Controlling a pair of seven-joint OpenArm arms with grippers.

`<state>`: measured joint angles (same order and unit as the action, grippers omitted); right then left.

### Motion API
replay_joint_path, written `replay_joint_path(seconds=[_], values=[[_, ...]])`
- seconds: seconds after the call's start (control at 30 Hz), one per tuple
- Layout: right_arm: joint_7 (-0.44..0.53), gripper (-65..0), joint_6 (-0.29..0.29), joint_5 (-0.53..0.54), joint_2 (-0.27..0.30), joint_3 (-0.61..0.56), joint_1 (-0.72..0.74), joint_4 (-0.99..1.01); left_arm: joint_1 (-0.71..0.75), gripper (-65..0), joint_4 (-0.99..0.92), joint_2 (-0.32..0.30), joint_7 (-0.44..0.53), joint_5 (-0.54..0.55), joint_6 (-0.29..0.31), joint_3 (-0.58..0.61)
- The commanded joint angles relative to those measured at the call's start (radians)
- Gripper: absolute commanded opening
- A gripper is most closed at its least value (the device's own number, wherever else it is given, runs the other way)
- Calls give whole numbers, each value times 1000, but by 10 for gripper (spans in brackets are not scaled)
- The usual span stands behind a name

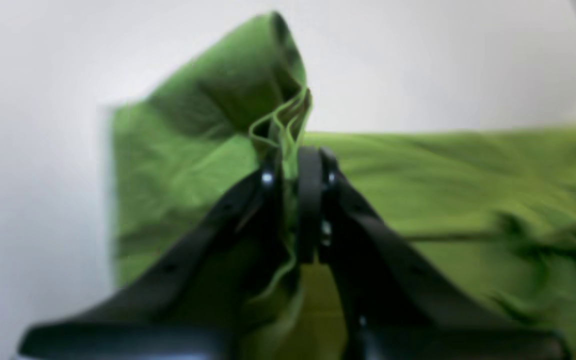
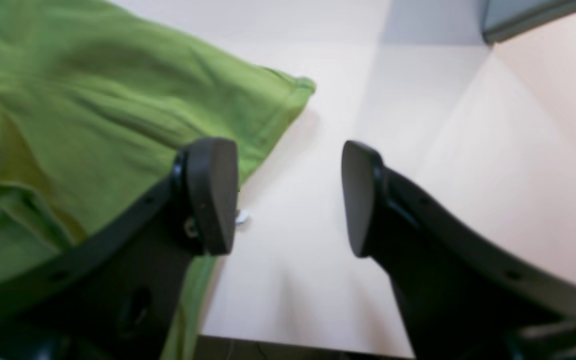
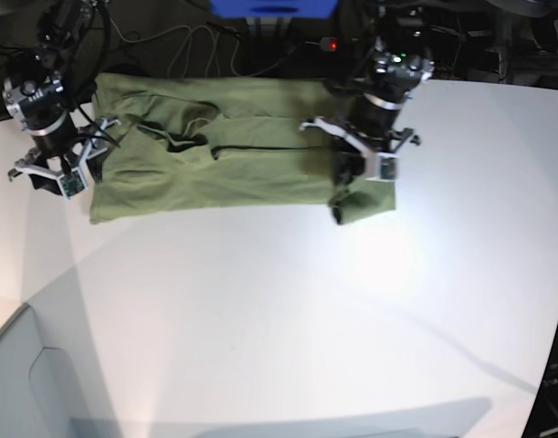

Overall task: Fold the T-shirt properly
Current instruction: 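Fold the strip's end held by the left gripper over toward the right gripper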

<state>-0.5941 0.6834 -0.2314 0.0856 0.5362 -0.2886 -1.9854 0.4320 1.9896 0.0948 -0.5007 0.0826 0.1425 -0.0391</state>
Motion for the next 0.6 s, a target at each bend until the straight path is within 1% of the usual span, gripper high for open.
replay_joint_path(seconds=[0.0,0.2,0.3,0.47,0.57], values=[[24,-334,15,11,13,3,-4,-25,-3,-650,12,3,26,-11,4,40],[24,-334,15,11,13,3,-11,-27,-34,-650,-62,1,27,-88,4,207],[24,-334,15,11,15,3,-11,-27,-52,-650,-106,1,27,-93,4,247],[24,-334,15,11,15,3,-11,-27,-78,-650,-138,3,27,-88,4,278],[24,-334,15,11,15,3,-10,-27,-97,-650,-160,-2,27,-91,4,328]])
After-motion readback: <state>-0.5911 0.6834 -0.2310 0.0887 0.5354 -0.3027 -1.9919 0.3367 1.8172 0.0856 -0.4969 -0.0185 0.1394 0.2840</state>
